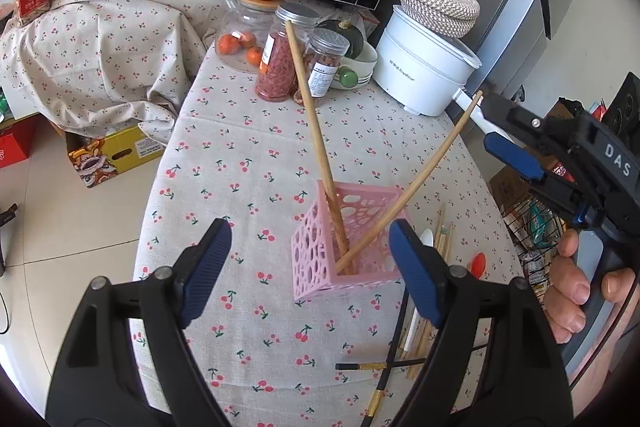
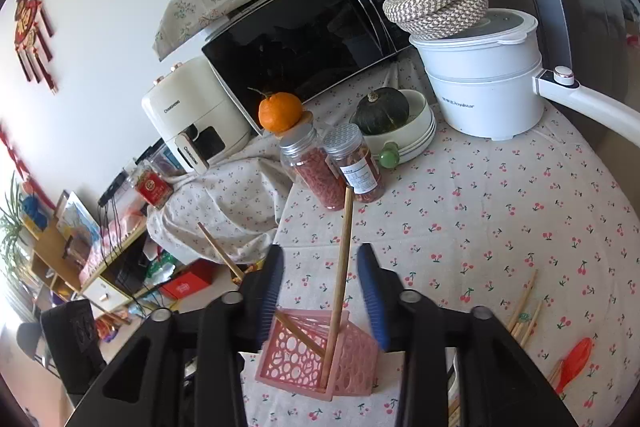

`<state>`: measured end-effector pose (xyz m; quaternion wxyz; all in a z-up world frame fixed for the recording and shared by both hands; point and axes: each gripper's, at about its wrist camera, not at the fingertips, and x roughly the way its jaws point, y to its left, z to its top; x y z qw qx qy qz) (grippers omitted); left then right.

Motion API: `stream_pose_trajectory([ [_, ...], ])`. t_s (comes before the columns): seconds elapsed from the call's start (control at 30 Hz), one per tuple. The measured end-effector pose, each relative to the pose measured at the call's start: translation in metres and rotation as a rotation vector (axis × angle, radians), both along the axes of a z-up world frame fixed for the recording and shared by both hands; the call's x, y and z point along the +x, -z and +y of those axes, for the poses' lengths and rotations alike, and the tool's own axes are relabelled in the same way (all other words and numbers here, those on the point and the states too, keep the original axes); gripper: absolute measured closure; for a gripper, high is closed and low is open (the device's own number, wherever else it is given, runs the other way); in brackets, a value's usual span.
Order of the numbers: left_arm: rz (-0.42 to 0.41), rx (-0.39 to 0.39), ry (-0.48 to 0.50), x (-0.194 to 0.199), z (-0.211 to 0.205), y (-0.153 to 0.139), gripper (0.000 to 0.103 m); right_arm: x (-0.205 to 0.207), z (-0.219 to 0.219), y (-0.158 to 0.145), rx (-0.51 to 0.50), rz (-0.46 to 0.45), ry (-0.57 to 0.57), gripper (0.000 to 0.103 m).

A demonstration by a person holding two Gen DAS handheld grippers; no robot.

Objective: Organize utensils
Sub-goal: 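Lift the wooden chopstick with the left tool and drop it into the pink holder, then lower the left tool and grasp another wooden chopstick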

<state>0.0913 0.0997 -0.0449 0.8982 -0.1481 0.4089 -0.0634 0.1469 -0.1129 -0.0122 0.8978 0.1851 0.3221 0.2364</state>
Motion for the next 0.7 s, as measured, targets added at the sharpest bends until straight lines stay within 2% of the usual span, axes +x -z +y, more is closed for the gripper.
stream_pose_trajectory([
  [0.17, 0.001, -0.014, 0.010, -0.004, -0.010, -0.005, 0.021, -0.005, -0.025, -0.007, 0.089, -0.003, 0.024, 0.029],
  [0.3, -0.010, 0.009, 0.039, -0.012, -0.023, -0.009, 0.019, -0.011, -0.047, -0.011, 0.089, -0.003, 0.055, 0.023],
  [0.5, 0.005, 0.080, 0.111, -0.023, -0.048, -0.006, 0.019, -0.026, -0.074, -0.008, -0.052, 0.017, 0.085, 0.019],
  [0.7, 0.063, 0.114, 0.193, -0.027, -0.076, 0.004, 0.019, -0.042, -0.102, 0.006, -0.188, 0.092, 0.138, 0.018],
])
